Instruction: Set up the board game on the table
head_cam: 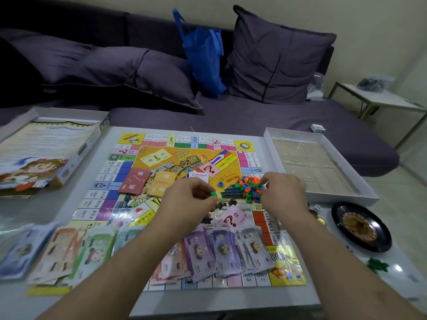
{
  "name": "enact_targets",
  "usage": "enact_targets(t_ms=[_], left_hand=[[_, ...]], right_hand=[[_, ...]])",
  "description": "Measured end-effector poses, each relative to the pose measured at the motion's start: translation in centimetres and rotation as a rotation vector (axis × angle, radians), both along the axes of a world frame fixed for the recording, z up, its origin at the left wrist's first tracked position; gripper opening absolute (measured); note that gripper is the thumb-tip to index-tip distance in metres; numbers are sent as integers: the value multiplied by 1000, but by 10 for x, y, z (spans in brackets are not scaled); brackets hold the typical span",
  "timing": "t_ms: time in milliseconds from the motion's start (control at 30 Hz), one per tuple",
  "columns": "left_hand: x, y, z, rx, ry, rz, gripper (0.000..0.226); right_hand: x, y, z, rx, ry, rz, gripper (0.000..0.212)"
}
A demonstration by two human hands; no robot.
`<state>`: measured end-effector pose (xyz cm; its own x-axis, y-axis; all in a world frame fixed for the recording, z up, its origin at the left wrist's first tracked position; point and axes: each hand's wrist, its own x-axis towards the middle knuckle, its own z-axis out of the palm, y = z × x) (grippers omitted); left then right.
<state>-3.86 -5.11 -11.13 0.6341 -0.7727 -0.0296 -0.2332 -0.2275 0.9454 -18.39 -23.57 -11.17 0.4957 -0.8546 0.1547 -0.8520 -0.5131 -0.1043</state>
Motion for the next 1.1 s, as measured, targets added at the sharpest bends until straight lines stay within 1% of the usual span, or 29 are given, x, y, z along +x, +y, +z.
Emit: enact_targets(t_ms=[67, 367, 467, 567, 700, 800, 933, 1000, 1033, 1100], left_hand=[[1, -1, -1, -2, 10, -10, 8], [1, 0, 1, -6, 67, -29, 11], [1, 2, 5, -17, 88, -21, 13], [1, 3, 9, -20, 83, -19, 14], [-1, 6, 11, -21, 75, -21, 14], [-2, 8, 10, -22, 80, -23, 14], [-2, 8, 10, -17, 100, -16, 15], [-1, 10, 10, -14, 98, -13, 15], [-1, 10, 11, -14, 98, -13, 16], [-1, 11, 14, -17, 107, -12, 17]], right_hand=[[4, -2, -6, -12, -1, -1, 19], [12, -1, -8, -54, 23, 35, 7], [11, 0, -1, -60, -23, 38, 11], [10, 2, 7, 0, -120, 57, 18], [9, 7, 10, 101, -247, 104, 12], [9, 9, 8, 92, -214, 107, 9], [9, 8, 7, 85, -170, 79, 20], [8, 10, 10, 86, -233, 89, 17], [8, 12, 12, 106, -294, 110, 15], [9, 21, 19, 215, -460, 172, 15]])
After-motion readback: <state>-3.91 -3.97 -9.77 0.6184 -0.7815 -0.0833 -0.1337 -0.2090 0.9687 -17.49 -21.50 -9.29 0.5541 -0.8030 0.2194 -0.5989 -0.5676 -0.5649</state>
